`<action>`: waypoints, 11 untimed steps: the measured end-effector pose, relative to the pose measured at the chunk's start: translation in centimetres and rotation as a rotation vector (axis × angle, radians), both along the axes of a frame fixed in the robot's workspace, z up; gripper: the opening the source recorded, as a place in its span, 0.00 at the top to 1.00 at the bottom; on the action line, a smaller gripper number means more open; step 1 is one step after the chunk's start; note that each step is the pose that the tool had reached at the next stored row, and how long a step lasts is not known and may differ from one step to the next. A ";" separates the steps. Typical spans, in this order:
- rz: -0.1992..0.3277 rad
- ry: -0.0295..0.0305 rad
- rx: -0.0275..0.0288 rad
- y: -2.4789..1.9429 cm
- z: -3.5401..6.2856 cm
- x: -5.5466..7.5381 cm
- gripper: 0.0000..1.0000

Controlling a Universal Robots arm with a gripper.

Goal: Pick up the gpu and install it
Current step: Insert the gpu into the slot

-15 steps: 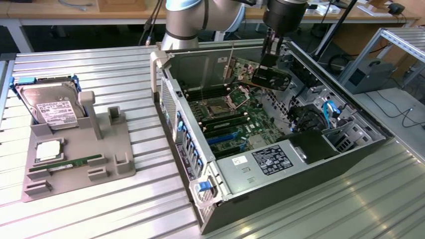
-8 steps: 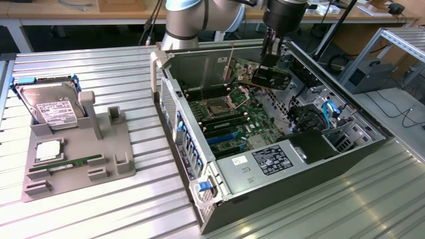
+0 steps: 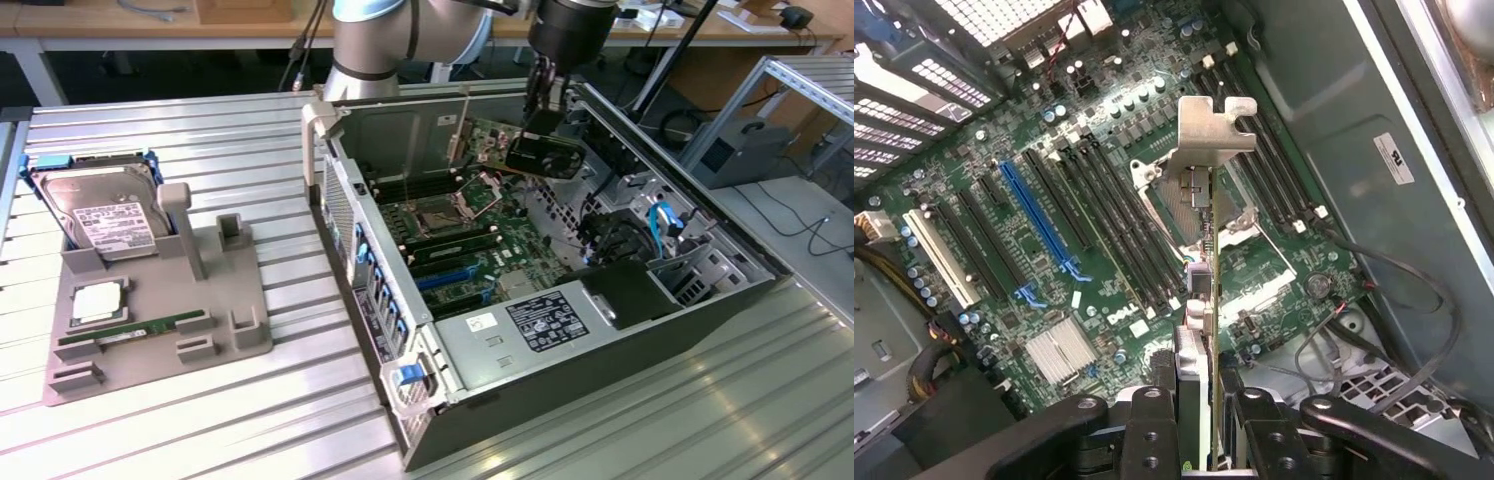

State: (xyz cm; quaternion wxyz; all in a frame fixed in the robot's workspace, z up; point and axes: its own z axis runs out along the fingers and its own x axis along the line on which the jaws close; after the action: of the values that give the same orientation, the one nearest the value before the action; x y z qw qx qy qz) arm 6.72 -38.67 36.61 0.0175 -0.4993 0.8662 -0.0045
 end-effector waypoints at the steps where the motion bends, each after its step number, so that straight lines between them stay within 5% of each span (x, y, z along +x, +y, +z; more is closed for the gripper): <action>1: 0.005 0.0000 0.0000 0.00 0.00 0.0 0.73; 11: 0.062 0.0000 0.0000 0.00 0.00 0.0 0.73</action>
State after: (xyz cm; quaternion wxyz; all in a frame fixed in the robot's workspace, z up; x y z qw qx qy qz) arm 6.72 -38.67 36.60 0.0176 -0.5257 0.8505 -0.0040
